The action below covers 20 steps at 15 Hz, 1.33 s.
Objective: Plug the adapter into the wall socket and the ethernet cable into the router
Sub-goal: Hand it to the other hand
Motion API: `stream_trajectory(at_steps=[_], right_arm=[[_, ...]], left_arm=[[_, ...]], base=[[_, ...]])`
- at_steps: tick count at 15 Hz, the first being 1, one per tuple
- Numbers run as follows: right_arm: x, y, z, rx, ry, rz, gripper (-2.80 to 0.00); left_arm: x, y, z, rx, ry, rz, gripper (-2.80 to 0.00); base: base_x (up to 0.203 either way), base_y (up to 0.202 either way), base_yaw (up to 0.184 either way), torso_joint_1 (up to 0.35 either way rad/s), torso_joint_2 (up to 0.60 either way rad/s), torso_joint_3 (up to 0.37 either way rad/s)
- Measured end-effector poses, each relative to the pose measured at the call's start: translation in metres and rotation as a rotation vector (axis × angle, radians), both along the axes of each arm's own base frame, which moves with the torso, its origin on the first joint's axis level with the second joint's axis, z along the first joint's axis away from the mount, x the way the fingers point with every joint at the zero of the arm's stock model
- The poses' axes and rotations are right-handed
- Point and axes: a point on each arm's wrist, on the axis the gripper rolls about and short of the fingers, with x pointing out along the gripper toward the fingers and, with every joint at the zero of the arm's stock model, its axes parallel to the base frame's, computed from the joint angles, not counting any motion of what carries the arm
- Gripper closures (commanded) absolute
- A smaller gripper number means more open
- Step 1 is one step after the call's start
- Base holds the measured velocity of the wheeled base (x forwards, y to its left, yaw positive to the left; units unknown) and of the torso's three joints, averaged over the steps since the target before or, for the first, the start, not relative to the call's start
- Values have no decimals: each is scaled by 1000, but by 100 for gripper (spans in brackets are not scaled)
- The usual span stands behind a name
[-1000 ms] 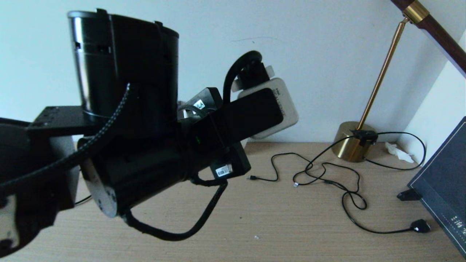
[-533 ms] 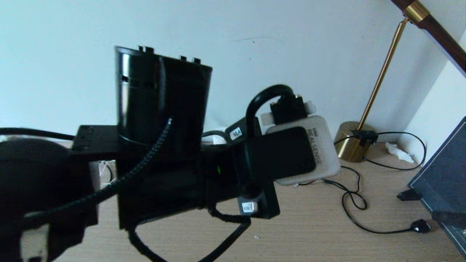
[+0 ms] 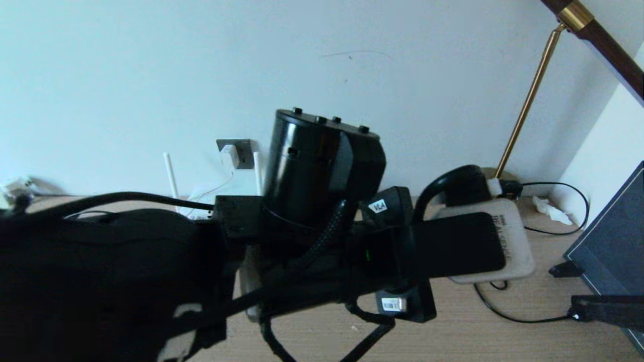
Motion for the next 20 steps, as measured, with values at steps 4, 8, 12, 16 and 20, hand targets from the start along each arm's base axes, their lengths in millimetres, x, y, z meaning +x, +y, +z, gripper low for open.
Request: stream_trajectory(at_steps=[4,8,12,16,20], right_arm=[[12,2,-12,17,-75,-1,-280],[26,4,-18,21,-67,-5,-280],[38,5,-18,47,-45,-16,-280],[43,6,-20,50,-32,-16,-280],[43,8,-20,51,-26,-1,-280]], left_arm=[[-8,-27,-7,-7,5,-35,0],[-17,-37,-13,6,15,-67,0],[-21,-39,-16,5,15,-81,0],[-24,-41,-17,6,14,-88,0],[-26,-42,-16,-4,9,-94,0]], base=[[0,0,0,0,0,0],[0,0,0,0,0,0],[0,0,0,0,0,0],[0,0,0,0,0,0],[0,0,0,0,0,0]])
